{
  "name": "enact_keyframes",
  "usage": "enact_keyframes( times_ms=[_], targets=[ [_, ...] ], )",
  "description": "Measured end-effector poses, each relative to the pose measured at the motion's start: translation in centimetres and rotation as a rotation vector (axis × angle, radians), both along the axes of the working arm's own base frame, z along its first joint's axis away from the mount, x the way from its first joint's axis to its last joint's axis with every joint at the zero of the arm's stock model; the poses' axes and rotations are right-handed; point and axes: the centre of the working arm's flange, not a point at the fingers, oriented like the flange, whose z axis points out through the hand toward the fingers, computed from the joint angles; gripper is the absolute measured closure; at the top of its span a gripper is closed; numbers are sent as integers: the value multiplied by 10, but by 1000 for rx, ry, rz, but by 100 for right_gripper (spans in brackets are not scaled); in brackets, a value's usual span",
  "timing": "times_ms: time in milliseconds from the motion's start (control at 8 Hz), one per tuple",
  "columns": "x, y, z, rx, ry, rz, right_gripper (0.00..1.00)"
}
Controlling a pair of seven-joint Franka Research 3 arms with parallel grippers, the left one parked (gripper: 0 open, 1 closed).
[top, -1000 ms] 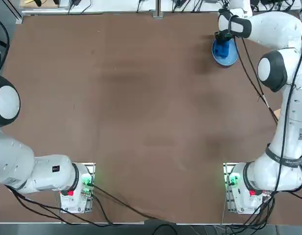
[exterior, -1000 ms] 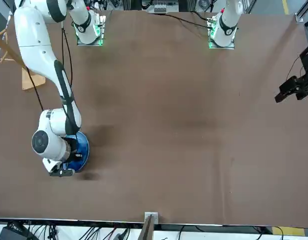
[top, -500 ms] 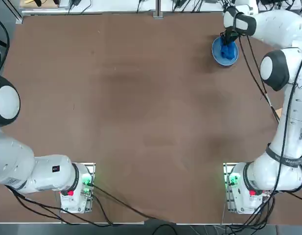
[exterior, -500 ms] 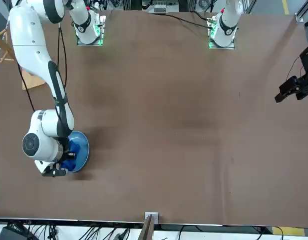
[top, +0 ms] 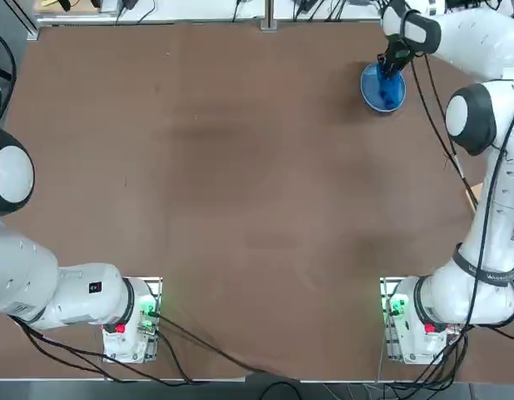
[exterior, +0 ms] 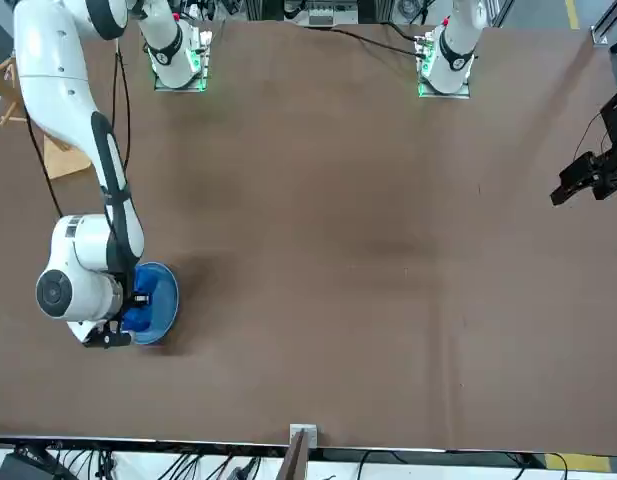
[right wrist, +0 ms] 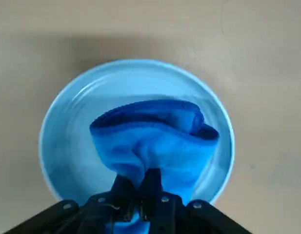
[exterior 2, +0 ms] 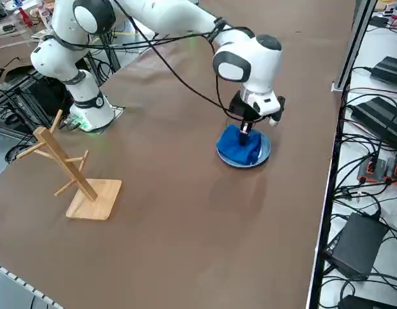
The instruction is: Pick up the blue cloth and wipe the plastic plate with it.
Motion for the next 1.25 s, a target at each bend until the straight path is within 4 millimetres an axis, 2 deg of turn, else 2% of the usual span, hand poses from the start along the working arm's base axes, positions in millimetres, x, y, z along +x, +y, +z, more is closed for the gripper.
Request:
enact_keyframes(
  times_ms=[250, 375, 500, 750, 1000, 1250],
  targets=[
    [-7, 10, 35, 20, 35, -24, 94],
    [-13, 24, 57, 36, 50, -40, 94],
    [-19, 44, 80, 48, 62, -59, 94],
    [-34, 99, 115, 70, 69, -83, 94],
    [-51, 147, 127, 75, 93, -120, 94],
    [-69, 192, 122, 71, 133, -146, 94]
  ],
)
